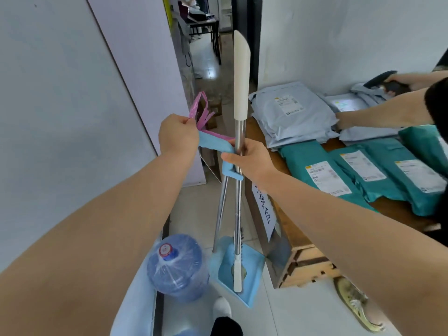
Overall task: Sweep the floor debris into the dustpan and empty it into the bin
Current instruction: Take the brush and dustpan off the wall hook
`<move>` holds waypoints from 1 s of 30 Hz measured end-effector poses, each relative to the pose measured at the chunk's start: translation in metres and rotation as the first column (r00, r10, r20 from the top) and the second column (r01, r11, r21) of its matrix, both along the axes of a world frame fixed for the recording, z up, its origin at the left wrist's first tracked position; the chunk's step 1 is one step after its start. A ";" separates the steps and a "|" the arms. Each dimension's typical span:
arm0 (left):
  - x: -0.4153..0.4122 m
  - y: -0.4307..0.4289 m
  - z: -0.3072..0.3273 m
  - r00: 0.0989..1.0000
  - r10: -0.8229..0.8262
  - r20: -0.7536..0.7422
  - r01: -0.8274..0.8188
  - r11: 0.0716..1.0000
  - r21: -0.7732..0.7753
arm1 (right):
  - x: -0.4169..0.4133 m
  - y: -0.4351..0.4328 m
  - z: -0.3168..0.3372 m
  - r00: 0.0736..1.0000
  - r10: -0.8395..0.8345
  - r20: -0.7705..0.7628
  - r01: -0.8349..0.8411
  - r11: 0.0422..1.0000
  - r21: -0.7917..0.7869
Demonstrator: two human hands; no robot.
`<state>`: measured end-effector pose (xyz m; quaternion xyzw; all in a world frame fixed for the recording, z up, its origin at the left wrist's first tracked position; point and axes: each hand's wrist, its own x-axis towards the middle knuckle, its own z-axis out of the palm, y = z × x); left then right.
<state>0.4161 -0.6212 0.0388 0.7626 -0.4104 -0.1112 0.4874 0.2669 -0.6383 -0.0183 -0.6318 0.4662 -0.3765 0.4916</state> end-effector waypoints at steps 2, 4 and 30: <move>-0.016 0.018 -0.003 1.000 0.000 0.020 0.000 1.000 0.015 | -0.015 0.017 -0.005 1.000 -0.001 0.000 0.001 1.000 0.014; -0.027 0.033 -0.004 0.999 -0.009 0.039 0.008 0.999 0.042 | -0.028 0.032 -0.008 1.000 0.003 0.006 -0.003 1.000 0.028; -0.155 0.087 -0.093 0.670 -0.711 -0.213 0.594 0.342 0.728 | -0.175 0.234 -0.086 0.846 -0.474 -0.245 0.531 0.793 0.298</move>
